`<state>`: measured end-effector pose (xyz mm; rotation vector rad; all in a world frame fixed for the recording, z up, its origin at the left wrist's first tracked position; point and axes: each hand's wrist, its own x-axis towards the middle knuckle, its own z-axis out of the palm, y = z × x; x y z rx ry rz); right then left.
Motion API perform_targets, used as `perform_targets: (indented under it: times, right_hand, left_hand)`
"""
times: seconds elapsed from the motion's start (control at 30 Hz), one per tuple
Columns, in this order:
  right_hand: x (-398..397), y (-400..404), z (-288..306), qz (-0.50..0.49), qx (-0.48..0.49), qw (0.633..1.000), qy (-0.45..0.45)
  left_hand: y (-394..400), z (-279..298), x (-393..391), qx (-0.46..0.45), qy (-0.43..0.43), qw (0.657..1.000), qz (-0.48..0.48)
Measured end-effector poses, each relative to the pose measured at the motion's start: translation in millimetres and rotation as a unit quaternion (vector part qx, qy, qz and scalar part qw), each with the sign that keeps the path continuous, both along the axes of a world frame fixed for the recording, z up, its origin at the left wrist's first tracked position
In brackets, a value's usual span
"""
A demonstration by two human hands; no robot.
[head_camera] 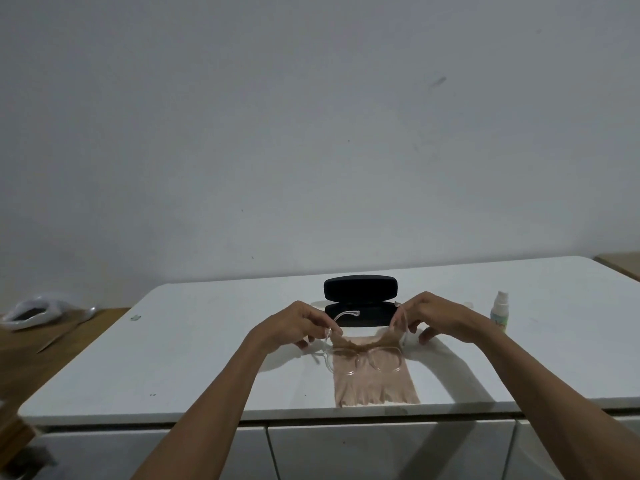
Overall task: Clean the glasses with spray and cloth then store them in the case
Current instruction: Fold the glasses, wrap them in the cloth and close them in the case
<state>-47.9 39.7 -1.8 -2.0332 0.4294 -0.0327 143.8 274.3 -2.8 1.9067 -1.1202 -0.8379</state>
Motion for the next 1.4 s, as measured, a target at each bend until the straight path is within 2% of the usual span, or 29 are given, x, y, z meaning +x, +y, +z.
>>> perform_targets:
  times: [0.2, 0.4, 0.5, 0.63, 0.77, 0.97, 1.17, 1.4]
  right_hand:
    - [5.1, 2.5, -0.1, 0.009, 0.012, 0.998, 0.056]
    - [1.9, -0.4, -3.7, -0.052, 0.010, 0.998, 0.018]
    - [-6.0, -1.6, -9.0, -0.090, -0.010, 0.996, -0.015]
    - [-25.5, 2.9, -13.0, -0.099, -0.073, 0.992, -0.004]
    - [-49.3, 18.3, -13.2, -0.097, -0.108, 0.989, 0.014]
    - [-71.1, 59.9, -15.9, -0.038, -0.194, 0.980, 0.027]
    - [-74.8, 75.9, -20.6, -0.034, -0.231, 0.972, 0.023]
    - [-68.4, 70.9, -19.4, -0.018, -0.274, 0.961, 0.029]
  left_hand:
    - [-5.6, 0.5, 0.4, 0.041, -0.014, 0.999, -0.012]
    - [-5.3, -8.4, 1.3, -0.013, -0.032, 0.997, 0.065]
    - [2.4, -15.0, 3.3, -0.040, -0.074, 0.990, 0.114]
    - [20.1, -23.2, -2.0, -0.029, -0.147, 0.978, 0.147]
    - [39.4, -23.5, -25.1, -0.005, -0.180, 0.976, 0.121]
    - [54.8, -19.8, -73.5, 0.015, -0.162, 0.986, 0.048]
    - [54.7, -20.8, -89.6, 0.004, -0.207, 0.977, 0.050]
    - [49.7, -25.3, -85.8, -0.014, -0.206, 0.977, 0.063]
